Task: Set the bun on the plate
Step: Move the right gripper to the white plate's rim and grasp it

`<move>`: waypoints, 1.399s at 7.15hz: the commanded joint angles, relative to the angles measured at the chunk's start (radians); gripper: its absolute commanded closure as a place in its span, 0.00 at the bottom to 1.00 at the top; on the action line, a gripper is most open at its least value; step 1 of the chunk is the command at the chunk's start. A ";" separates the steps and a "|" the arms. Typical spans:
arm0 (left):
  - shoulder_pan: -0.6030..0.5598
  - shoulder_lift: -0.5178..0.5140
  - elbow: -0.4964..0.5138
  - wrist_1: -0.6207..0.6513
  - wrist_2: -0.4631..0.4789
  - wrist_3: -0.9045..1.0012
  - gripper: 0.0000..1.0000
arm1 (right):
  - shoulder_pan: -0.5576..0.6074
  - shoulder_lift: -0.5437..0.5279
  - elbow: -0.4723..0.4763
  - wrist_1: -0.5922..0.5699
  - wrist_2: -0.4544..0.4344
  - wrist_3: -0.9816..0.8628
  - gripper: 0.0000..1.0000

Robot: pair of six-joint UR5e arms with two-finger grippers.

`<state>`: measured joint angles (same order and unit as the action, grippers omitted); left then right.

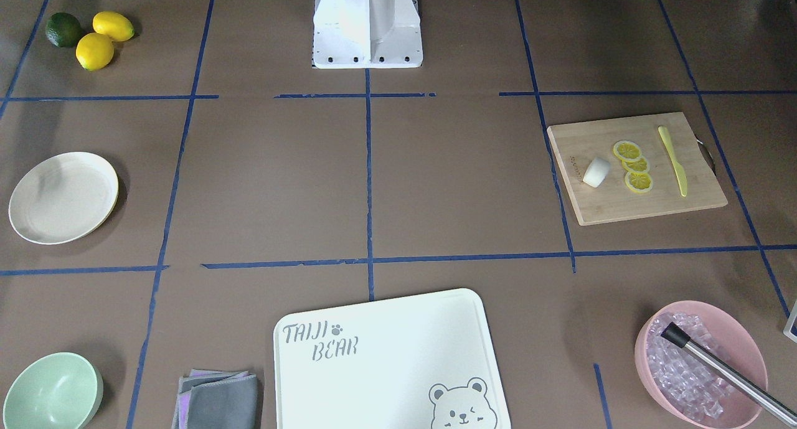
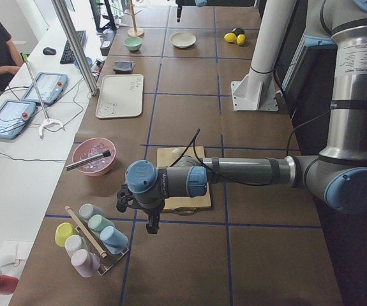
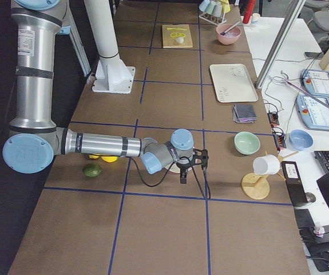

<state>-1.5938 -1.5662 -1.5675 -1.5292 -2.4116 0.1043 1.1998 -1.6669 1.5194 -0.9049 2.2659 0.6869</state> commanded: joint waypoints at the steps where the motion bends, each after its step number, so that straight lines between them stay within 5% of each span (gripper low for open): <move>1: 0.000 0.000 0.000 0.001 0.000 0.000 0.00 | -0.066 -0.002 -0.019 0.047 -0.025 0.069 0.00; 6: 0.000 -0.006 0.000 0.001 0.002 0.000 0.00 | -0.098 -0.010 -0.034 0.046 -0.026 0.069 0.03; 10: 0.000 -0.008 0.000 0.001 0.002 0.000 0.00 | -0.098 -0.008 -0.041 0.047 -0.023 0.066 0.77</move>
<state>-1.5938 -1.5728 -1.5677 -1.5278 -2.4099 0.1043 1.1015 -1.6756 1.4790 -0.8577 2.2410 0.7545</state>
